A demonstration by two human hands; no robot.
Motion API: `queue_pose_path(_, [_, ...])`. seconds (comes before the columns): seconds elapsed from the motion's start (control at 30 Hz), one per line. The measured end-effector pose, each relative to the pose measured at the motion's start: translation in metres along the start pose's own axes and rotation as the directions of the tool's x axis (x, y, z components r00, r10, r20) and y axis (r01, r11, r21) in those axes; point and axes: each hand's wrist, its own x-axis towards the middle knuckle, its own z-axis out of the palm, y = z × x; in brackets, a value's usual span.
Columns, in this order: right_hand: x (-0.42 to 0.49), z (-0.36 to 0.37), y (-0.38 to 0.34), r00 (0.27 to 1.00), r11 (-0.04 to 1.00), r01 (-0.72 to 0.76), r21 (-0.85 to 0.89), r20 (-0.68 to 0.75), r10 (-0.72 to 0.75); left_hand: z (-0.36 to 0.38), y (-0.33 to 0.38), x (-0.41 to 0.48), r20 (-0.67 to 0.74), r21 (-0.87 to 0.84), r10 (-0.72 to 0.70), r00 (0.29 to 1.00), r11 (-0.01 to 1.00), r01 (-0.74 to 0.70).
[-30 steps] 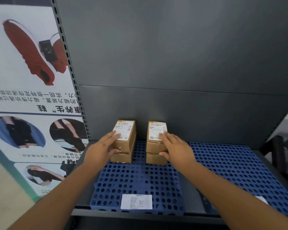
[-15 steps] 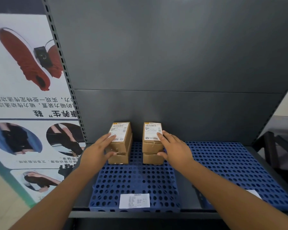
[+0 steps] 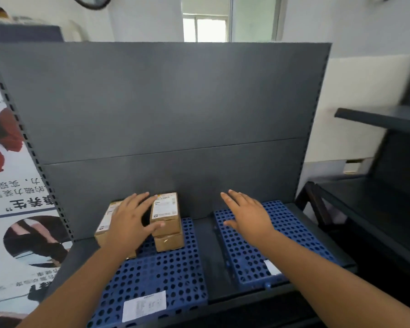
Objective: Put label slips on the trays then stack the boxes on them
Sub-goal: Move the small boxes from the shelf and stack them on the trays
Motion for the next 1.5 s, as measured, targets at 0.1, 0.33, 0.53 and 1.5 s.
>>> queue_pose_path(0.1, [-0.026, -0.013, 0.035, 0.997, 0.997, -0.07, -0.01, -0.012, 0.07, 0.006, 0.041, 0.013, 0.0, -0.029, 0.086, 0.996, 0.996, -0.086])
queue_pose_path(0.33, [-0.11, -0.041, 0.131, 0.964, 0.966, -0.259, 0.001, -0.057, 0.259, 0.024, 0.161, 0.041, 0.012, -0.081, 0.244, 0.97, 0.967, -0.242])
queue_pose_path(0.53, [-0.207, -0.077, 0.212, 0.898, 0.905, -0.422, -0.053, -0.165, 0.408, 0.047, 0.29, 0.05, 0.009, -0.196, 0.378, 0.926, 0.908, -0.369])
queue_pose_path(1.5, [-0.541, -0.119, 0.413, 0.49, 0.432, -0.856, -0.284, -0.177, 0.854, 0.149, 0.748, -0.021, -0.056, -0.587, 0.841, 0.538, 0.408, -0.699])
